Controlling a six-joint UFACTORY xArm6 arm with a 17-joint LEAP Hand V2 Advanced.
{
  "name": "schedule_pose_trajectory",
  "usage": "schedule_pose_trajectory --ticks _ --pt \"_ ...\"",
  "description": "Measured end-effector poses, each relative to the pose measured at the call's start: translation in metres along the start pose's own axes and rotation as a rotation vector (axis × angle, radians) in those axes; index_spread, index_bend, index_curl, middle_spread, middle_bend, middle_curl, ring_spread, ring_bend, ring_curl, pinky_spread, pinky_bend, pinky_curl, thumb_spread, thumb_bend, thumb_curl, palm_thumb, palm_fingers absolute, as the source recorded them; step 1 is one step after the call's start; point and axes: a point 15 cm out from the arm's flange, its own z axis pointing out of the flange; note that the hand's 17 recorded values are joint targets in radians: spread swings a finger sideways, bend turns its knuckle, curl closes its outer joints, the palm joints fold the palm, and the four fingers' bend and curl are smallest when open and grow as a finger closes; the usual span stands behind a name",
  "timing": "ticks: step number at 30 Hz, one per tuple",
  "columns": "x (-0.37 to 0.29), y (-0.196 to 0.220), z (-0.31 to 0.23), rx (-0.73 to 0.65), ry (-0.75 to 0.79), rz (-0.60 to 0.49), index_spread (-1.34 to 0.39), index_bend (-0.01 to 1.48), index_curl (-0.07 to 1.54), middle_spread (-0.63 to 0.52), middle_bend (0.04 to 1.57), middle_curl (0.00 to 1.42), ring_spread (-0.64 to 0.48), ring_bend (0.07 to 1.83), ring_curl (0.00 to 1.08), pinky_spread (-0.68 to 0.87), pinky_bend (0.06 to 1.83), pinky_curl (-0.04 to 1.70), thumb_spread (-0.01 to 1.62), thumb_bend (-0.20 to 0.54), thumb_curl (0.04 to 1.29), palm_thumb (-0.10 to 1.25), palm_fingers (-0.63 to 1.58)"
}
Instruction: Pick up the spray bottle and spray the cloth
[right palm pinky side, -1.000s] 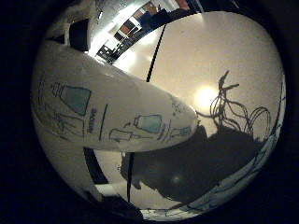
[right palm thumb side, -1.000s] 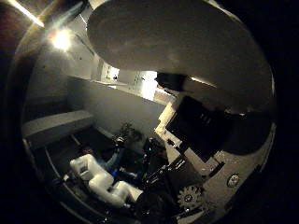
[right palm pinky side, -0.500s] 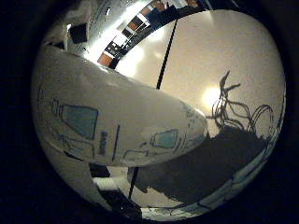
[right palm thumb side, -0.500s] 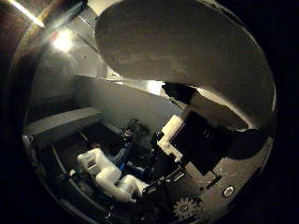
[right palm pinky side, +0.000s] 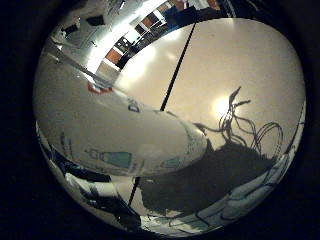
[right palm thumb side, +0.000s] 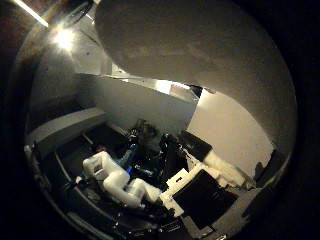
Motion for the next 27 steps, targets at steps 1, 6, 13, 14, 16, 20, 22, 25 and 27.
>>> schedule_pose_trajectory --ticks 1,6,13,14,16,20,22,25,27 --pt "0.000 0.000 -0.001 -0.002 0.002 0.000 -0.37 0.21 0.45 -0.09 0.47 0.44 -0.17 0.92 0.43 0.03 0.76 0.61 0.96 -0.027 0.40 0.75 0.19" --pt "0.001 0.002 -0.007 -0.016 0.019 -0.005 -0.34 0.19 0.42 -0.07 0.42 0.42 -0.15 0.86 0.40 0.13 0.69 0.56 0.96 -0.027 0.39 0.74 0.20" --pt "0.013 0.000 -0.028 -0.031 0.065 -0.019 -0.34 0.18 0.39 -0.06 0.40 0.40 -0.13 0.82 0.38 0.20 0.63 0.49 0.96 -0.026 0.38 0.73 0.23" --pt "0.015 0.001 -0.030 -0.035 0.071 -0.017 -0.33 0.18 0.38 -0.06 0.39 0.40 -0.13 0.81 0.38 0.21 0.63 0.49 0.96 -0.026 0.38 0.73 0.23" --pt "0.020 0.002 -0.037 -0.042 0.090 -0.013 -0.33 0.18 0.38 -0.06 0.38 0.40 -0.13 0.80 0.37 0.22 0.63 0.47 0.96 -0.027 0.37 0.72 0.23" --pt "0.027 0.000 -0.051 -0.041 0.115 -0.015 -0.32 0.17 0.36 -0.05 0.37 0.39 -0.12 0.78 0.36 0.25 0.62 0.44 0.96 -0.027 0.36 0.72 0.23" --pt "0.030 -0.001 -0.057 -0.037 0.123 -0.010 -0.32 0.17 0.36 -0.05 0.36 0.39 -0.12 0.77 0.36 0.25 0.62 0.43 0.96 -0.027 0.36 0.72 0.23" --pt "0.034 -0.001 -0.070 -0.029 0.140 -0.009 -0.32 0.17 0.35 -0.05 0.36 0.39 -0.11 0.76 0.35 0.26 0.63 0.41 0.96 -0.026 0.36 0.72 0.23" --pt "0.033 -0.002 -0.078 -0.023 0.151 -0.015 -0.31 0.17 0.35 -0.05 0.36 0.39 -0.11 0.75 0.35 0.26 0.63 0.39 0.96 -0.026 0.36 0.72 0.24"
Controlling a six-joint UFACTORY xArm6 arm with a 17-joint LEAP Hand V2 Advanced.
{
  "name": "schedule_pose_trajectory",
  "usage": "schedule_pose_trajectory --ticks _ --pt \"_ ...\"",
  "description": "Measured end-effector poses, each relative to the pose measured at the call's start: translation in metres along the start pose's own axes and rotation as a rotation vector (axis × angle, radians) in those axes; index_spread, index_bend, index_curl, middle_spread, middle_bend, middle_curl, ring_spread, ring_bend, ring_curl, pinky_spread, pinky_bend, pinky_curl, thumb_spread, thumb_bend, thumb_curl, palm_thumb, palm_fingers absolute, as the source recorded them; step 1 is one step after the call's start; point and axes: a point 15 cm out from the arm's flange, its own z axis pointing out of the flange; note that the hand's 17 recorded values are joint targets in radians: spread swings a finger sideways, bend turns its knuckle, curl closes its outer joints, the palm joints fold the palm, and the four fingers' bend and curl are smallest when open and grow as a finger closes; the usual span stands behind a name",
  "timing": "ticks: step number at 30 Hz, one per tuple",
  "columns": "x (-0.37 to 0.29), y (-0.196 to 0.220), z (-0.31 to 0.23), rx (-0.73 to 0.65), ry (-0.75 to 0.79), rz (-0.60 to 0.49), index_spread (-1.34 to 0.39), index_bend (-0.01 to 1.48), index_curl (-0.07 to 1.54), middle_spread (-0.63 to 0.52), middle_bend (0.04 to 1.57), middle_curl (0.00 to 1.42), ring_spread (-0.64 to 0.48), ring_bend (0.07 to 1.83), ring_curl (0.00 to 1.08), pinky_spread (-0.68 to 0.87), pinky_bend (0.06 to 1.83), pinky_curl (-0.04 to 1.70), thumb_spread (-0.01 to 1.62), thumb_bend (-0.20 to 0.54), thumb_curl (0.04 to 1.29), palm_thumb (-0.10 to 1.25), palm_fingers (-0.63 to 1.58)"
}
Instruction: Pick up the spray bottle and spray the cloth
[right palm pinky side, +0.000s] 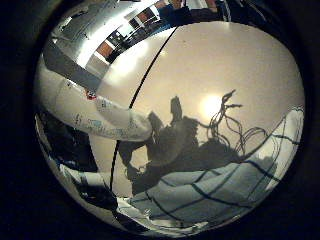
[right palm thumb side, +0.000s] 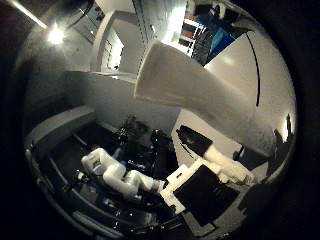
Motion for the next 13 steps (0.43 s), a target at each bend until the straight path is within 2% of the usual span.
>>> schedule_pose_trajectory --ticks 13 --pt "0.001 -0.006 -0.059 0.050 0.089 -0.036 -0.30 0.17 0.33 -0.07 0.40 0.41 -0.11 0.73 0.34 0.27 0.63 0.31 0.96 -0.027 0.36 0.72 0.28"
